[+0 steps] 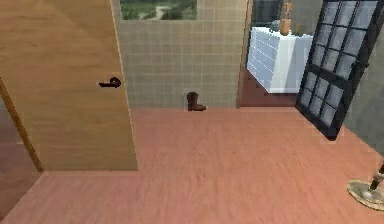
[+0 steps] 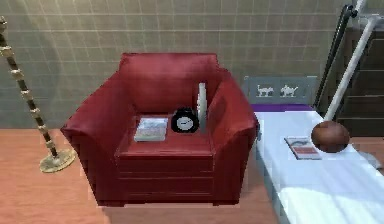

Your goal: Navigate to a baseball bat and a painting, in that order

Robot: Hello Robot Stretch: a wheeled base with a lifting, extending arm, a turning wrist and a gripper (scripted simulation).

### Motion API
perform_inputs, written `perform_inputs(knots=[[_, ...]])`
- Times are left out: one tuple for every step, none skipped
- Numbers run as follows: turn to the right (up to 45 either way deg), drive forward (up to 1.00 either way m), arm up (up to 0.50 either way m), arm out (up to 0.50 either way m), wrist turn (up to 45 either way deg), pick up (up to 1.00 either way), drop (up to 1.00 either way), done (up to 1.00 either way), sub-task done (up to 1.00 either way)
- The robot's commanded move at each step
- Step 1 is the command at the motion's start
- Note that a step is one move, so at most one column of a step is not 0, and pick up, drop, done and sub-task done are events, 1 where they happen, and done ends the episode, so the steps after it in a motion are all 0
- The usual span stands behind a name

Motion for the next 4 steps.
perform_inputs(knots=[[-45.0,0.0,0.0,0.0,0.0,0.0,0.0,0.0,0.0],[-24.0,0.0,0.0,0.0,0.0,0.0,0.0,0.0,0.0],[0.0,0.4,0.0,0.0,0.0,0.0,0.0,0.0,0.0],[-21.0,0.0,0.0,0.0,0.0,0.0,0.0,0.0,0.0]])
